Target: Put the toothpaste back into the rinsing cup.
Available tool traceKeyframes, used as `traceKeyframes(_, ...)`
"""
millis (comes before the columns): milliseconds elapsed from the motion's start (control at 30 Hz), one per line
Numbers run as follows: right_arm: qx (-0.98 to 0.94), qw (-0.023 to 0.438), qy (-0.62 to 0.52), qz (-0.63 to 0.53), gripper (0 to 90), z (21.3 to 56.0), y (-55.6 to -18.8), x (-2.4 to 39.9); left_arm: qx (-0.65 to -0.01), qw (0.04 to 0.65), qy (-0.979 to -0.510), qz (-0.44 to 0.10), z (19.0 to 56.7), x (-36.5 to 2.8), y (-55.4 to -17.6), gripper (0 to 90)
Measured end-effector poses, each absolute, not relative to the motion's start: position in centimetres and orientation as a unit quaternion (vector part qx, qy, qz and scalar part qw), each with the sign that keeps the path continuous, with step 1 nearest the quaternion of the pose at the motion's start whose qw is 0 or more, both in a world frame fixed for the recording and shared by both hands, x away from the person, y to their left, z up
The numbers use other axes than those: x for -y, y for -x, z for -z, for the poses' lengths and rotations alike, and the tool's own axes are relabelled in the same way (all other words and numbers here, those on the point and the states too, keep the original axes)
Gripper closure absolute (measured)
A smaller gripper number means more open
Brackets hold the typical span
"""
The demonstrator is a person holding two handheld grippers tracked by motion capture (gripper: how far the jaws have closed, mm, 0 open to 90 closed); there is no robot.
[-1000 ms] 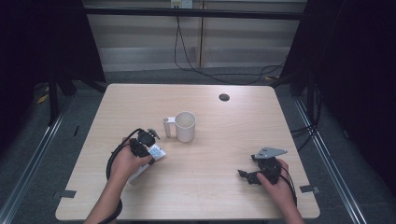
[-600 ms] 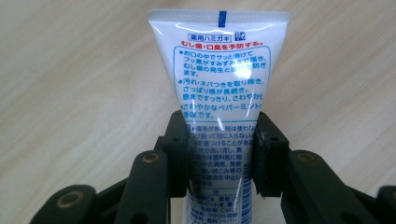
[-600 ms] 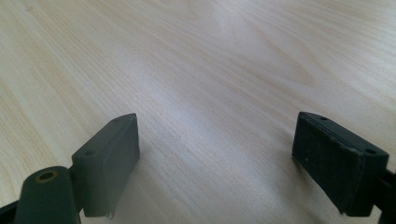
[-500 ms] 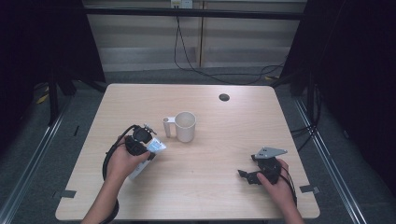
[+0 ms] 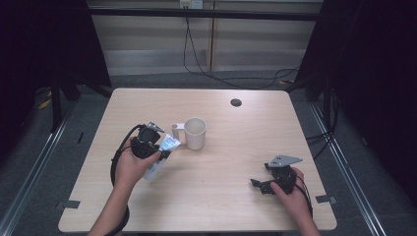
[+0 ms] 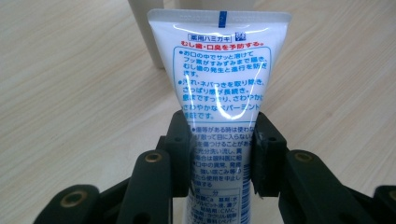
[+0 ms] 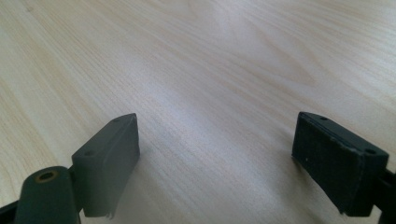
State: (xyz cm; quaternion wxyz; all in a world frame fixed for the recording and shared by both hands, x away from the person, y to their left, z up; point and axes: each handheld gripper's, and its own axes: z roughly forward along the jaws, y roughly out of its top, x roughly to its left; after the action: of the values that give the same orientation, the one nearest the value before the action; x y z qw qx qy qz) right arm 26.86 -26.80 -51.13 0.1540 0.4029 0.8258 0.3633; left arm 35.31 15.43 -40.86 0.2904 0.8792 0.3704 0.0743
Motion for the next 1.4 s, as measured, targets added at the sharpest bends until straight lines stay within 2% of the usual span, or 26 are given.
traceKeyframes(333,-0.826,0.153,-0.403,-0.363,14.5,51.1,-26.9,26.8,-0.387,0.387,-0.834,-0.068,39.5,-15.5,-35.4,65.9)
traceKeyframes(600,-0.825,0.152,-0.403,-0.365,14.5,51.1,-26.9,26.8,-0.376,0.429,-0.817,-0.088,38.6,-15.3,-35.3,65.9)
traceKeyframes(1400,-0.826,0.153,-0.403,-0.364,14.5,51.1,-26.9,26.8,-0.370,0.480,-0.789,-0.103,36.5,-14.3,-36.0,65.7)
